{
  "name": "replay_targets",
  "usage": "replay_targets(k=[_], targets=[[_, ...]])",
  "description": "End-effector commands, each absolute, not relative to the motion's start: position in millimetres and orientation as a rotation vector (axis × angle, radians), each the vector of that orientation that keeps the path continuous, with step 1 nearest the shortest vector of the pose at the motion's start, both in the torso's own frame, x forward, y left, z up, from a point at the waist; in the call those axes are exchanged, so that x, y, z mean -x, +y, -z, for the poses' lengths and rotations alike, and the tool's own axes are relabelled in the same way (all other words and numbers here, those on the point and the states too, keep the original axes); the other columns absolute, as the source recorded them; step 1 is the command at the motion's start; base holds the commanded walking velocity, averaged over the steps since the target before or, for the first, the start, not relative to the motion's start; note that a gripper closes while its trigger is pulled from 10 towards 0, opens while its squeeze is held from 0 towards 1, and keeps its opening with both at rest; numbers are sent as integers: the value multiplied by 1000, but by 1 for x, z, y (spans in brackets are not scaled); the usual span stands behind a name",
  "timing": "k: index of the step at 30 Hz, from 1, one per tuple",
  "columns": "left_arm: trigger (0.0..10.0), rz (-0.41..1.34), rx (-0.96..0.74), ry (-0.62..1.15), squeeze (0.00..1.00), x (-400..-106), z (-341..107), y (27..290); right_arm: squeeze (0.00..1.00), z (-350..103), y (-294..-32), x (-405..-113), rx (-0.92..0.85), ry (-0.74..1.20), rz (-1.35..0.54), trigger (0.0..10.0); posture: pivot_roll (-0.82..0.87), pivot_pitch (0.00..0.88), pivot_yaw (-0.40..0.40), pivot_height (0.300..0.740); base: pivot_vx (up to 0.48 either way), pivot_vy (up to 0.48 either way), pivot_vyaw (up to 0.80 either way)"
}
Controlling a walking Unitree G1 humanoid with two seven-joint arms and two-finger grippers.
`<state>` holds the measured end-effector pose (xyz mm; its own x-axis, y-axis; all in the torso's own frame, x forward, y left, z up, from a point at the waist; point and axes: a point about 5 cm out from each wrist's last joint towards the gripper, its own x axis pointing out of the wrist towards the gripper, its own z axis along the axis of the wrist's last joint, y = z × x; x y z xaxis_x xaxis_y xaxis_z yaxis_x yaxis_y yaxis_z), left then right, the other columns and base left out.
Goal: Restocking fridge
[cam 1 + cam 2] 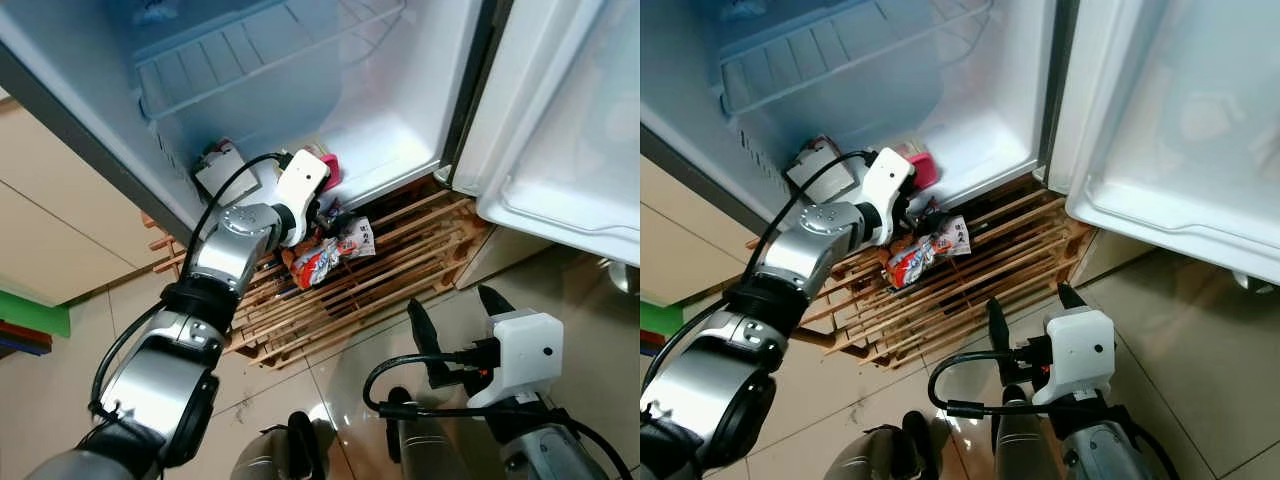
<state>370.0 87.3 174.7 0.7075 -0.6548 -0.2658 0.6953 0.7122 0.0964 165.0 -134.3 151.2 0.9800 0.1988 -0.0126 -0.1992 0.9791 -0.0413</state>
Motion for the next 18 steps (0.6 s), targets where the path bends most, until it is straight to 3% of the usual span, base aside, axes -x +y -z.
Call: replay_targets(k=[1,11,18], targets=[[10000,764,-160,268,0,-362,-172,95,0,-149,-134,-163,30,24,-198,10000,-272,288,180,740,0,0,0],[10000,848,-143,350,0,-326,-175,101,0,-148,-134,-166,29,20,-206,10000,-258,278,176,740,0,0,0],[10000,860,-147,367,0,-319,-178,99,0,-147,-134,-168,29,17,-208,10000,-253,272,175,740,0,0,0]])
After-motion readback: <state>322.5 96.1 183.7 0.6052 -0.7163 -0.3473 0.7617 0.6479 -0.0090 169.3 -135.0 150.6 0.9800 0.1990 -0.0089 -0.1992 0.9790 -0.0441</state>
